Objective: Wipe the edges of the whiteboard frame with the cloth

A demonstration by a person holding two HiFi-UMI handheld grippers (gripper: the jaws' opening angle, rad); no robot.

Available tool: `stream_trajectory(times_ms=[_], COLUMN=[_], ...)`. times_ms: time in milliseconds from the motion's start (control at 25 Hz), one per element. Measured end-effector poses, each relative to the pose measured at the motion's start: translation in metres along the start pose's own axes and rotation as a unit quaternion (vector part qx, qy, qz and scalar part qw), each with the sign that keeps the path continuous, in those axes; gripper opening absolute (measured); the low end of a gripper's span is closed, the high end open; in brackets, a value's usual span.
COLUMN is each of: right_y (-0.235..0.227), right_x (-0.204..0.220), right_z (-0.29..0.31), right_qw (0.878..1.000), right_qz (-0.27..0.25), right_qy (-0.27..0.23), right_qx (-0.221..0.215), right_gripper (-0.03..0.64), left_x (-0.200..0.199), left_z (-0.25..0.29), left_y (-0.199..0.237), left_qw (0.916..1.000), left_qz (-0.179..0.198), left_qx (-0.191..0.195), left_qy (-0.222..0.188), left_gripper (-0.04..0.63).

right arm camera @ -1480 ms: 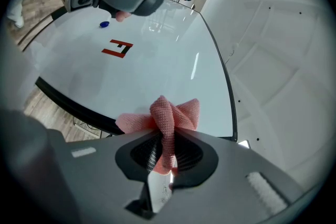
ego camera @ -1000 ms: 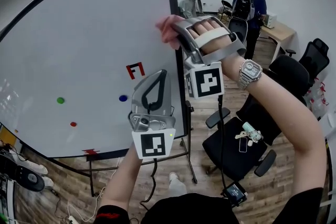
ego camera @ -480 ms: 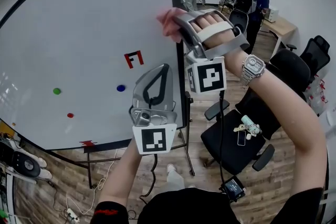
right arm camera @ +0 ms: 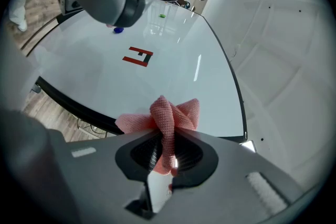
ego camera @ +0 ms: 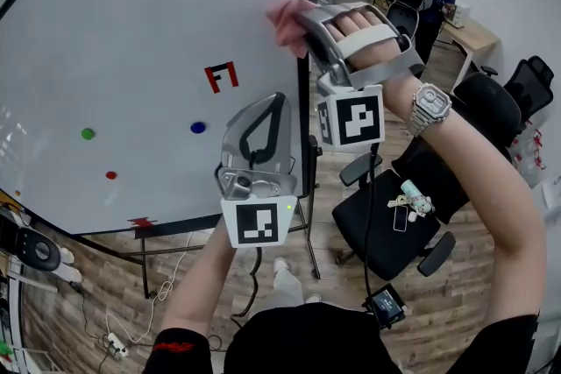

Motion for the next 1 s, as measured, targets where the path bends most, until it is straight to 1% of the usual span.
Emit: stream_trajectory(times_ms=[400, 800, 1000], right_y=[0.010, 0.022, 0.032], right_x=[-0.001, -0.001, -0.001], right_z=[-0.004, -0.008, -0.008], right_qw=[1.000, 1.000, 1.000], right_qz=[0.006, 0.005, 0.007], right_qy=[-0.001, -0.001, -0.002], right_qx=[0.002, -0.003, -0.006], right_gripper=[0.044, 0.044, 0.044], left_x=[0.009, 0.012, 0.017], left_z=[-0.008, -0.012, -0.016], left_y=[-0.009, -0.018, -0.018], left_qw=[0.9999, 0.9998, 0.9997], left_qz=[-0.008, -0.005, -0.012], left_qx=[0.002, 0.010, 0.009], left_qy=[0.011, 0.015, 0.018], left_gripper=[-0.003, -0.003, -0.003])
Point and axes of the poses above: the fingertips, and each gripper's own axes: z forward along the fingers, y to its left, x out of its underside, the point moved 2 cm from there along -z, backward along the fingers, and after that the axes turned 8 degrees about z, right-handed, at the moved point
